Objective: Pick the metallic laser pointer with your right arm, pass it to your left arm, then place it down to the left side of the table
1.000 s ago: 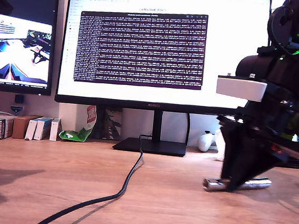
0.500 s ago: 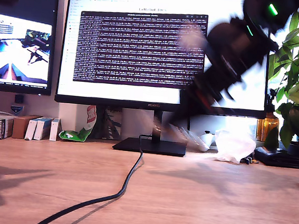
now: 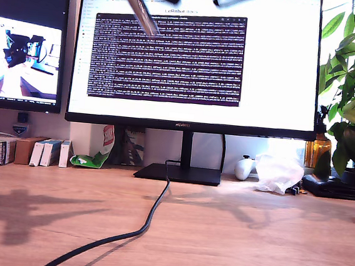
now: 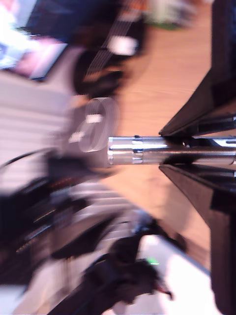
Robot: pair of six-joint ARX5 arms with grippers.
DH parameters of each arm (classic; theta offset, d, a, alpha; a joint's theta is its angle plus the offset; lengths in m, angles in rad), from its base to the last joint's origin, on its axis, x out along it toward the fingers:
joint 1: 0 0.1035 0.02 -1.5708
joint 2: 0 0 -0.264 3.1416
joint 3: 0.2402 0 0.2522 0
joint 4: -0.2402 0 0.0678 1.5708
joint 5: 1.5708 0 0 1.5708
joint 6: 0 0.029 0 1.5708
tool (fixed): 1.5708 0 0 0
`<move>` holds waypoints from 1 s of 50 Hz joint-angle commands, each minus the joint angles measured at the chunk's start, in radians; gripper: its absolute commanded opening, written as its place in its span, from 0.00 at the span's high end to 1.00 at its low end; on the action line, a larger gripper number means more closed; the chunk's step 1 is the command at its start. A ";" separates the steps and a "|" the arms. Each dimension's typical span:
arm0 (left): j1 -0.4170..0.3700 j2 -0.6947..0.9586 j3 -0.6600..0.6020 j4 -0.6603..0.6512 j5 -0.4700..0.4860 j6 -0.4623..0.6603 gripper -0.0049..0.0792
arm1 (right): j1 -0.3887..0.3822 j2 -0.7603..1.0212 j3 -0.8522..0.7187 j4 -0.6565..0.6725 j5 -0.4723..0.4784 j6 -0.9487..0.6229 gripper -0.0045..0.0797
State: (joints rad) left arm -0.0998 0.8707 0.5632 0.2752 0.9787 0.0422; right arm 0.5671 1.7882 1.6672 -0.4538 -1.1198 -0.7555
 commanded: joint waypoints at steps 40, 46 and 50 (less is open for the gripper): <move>-0.130 0.152 0.002 0.343 -0.072 -0.099 0.63 | 0.126 -0.021 0.037 0.114 -0.034 0.035 0.96; -0.130 0.152 0.002 0.343 -0.071 -0.099 0.72 | 0.127 -0.021 0.037 0.113 -0.034 0.035 0.96; -0.130 0.152 0.002 0.343 -0.071 -0.099 0.77 | 0.128 -0.021 0.037 0.114 -0.034 0.049 0.96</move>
State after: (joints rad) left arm -0.2279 1.0164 0.5632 0.6071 0.9104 -0.0502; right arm 0.6888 1.7863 1.7035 -0.3435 -1.1450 -0.7219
